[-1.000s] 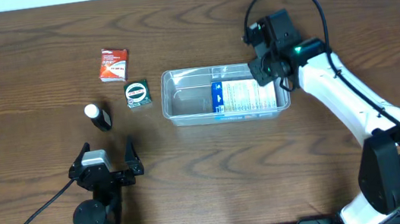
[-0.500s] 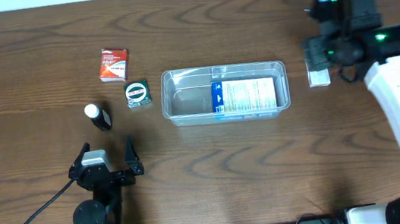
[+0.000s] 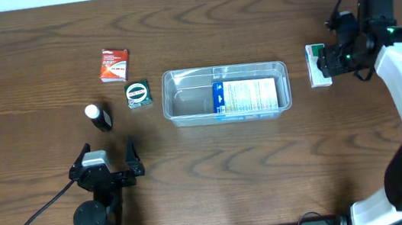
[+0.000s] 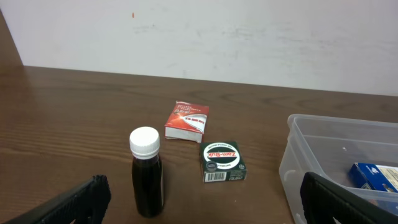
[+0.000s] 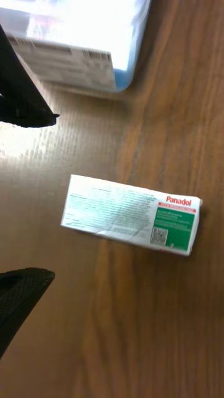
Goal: Pack container
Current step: 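Move the right gripper to the white-green Panadol box and grasp it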
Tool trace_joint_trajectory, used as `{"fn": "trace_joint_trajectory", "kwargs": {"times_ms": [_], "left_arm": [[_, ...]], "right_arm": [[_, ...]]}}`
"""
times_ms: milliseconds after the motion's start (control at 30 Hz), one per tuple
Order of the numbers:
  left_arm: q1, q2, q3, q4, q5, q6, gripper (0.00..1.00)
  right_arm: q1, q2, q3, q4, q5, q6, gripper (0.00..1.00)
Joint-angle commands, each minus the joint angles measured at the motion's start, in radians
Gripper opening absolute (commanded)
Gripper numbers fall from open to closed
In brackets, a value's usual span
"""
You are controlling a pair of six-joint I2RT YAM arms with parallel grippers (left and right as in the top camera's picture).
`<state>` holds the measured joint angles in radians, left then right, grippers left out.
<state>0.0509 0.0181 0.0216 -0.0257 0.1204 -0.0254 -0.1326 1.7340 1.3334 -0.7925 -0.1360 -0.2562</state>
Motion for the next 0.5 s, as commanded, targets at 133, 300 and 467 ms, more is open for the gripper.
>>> {"fn": "trace_joint_trajectory", "kwargs": {"times_ms": [133, 300, 467], "left_arm": [[0.005, 0.0, -0.018, -0.033, 0.01, 0.003, 0.98], [0.005, 0.0, -0.018, -0.033, 0.01, 0.003, 0.98], [0.005, 0.0, -0.018, -0.033, 0.01, 0.003, 0.98]], "right_arm": [[-0.005, 0.127, -0.009, 0.1, -0.037, -0.067, 0.75], [-0.005, 0.181, -0.009, 0.16, -0.032, -0.068, 0.78], [-0.005, 0.224, -0.009, 0.191, -0.011, -0.093, 0.8]]}}
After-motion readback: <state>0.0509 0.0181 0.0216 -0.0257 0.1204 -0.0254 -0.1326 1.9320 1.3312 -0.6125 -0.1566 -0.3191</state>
